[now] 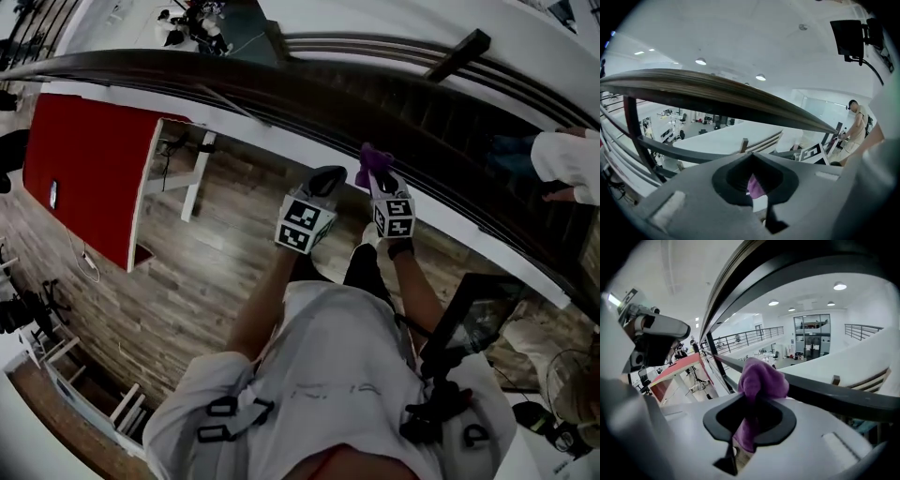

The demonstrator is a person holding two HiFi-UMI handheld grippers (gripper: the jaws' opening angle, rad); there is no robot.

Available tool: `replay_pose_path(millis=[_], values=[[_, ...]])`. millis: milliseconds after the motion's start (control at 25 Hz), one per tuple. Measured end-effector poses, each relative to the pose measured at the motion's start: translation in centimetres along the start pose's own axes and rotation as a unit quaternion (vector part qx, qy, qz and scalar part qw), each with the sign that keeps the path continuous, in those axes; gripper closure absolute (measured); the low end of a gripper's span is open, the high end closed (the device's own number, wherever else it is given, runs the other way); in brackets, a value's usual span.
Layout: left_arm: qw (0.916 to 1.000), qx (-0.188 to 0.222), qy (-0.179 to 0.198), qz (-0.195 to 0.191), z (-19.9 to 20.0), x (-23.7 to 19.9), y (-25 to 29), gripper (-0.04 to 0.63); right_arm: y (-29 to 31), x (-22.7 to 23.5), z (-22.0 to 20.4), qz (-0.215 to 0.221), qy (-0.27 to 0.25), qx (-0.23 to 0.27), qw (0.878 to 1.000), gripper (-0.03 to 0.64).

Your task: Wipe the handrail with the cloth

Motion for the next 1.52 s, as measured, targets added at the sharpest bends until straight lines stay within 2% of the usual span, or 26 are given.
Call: replay_pose_path(millis=[320, 560, 800, 1000, 1160, 1400, 1520], values=[[0.9955, 0.01, -0.055, 0.076, -1.8, -12.0, -4.5, 0.594, 13.2, -9.7, 2.2, 0.07, -0.067, -0.033, 0.995, 0.56], [0.9911, 0.01, -0.073, 0.111, -3.2, -19.2, -7.2, 0.594, 23.1, -14.2, 3.9, 0.078, -0.09, -0.055, 0.991, 0.56], [0.9833, 0.023, -0.094, 0.154, -3.8, -24.8, -9.2, 0.595, 30.1, -17.7, 6.3, 0.081, -0.113, -0.059, 0.989, 0.563], [0.9812, 0.018, -0.09, 0.169, -5.0, -26.9, -10.2, 0.594, 33.7, -18.4, 7.8, 0.054, -0.115, -0.08, 0.989, 0.563], [0.9825, 0.003, -0.094, 0.161, -6.0, -27.5, -10.1, 0.595, 37.0, -18.5, 7.7, 0.033, -0.1, -0.081, 0.991, 0.563], [0.9801, 0.008, -0.093, 0.175, -7.0, -28.0, -10.8, 0.595, 38.3, -17.5, 6.1, -0.018, -0.052, -0.067, 0.996, 0.565], [0.9807, 0.007, -0.095, 0.171, -7.4, -27.6, -10.8, 0.595, 38.1, -17.1, 5.8, -0.024, -0.042, -0.047, 0.998, 0.565]])
Point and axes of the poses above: the fingertips, and each gripper's own axes: y forward along the fingers, x to its right, z out of its top, the point moved 2 cm from there along -y, backward along the fingers, and after that the axes turned 6 degrees about z, right-handed, at the moved point
